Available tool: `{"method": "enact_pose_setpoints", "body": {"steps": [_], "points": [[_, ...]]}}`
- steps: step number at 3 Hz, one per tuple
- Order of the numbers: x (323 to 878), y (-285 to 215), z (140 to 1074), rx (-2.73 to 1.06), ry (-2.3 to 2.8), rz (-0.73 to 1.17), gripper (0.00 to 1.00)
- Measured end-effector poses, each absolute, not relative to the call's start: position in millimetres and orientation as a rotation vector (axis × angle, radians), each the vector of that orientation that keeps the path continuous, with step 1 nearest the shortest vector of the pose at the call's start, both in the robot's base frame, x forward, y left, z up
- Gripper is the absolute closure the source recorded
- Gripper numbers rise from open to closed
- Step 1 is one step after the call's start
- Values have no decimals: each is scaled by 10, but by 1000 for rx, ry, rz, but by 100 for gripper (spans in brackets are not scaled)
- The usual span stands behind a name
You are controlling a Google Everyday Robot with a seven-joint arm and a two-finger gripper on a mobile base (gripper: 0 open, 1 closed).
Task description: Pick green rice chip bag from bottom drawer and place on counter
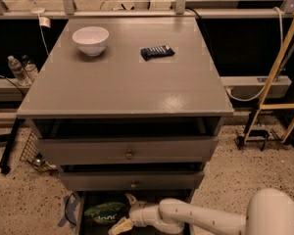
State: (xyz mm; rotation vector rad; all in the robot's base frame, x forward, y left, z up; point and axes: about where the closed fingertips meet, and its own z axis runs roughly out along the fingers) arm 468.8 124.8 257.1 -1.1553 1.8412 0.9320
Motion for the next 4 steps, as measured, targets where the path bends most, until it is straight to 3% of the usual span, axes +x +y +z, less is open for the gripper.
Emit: {"method": "enact_pose_setpoints", "body": {"steps": [1,3,4], "points": [[4800,1354,2518,-1155,1829,938,3],[4880,1449,2509,-1146,1815,959,49],[4878,1465,2564,-1126,1797,998,80]]}}
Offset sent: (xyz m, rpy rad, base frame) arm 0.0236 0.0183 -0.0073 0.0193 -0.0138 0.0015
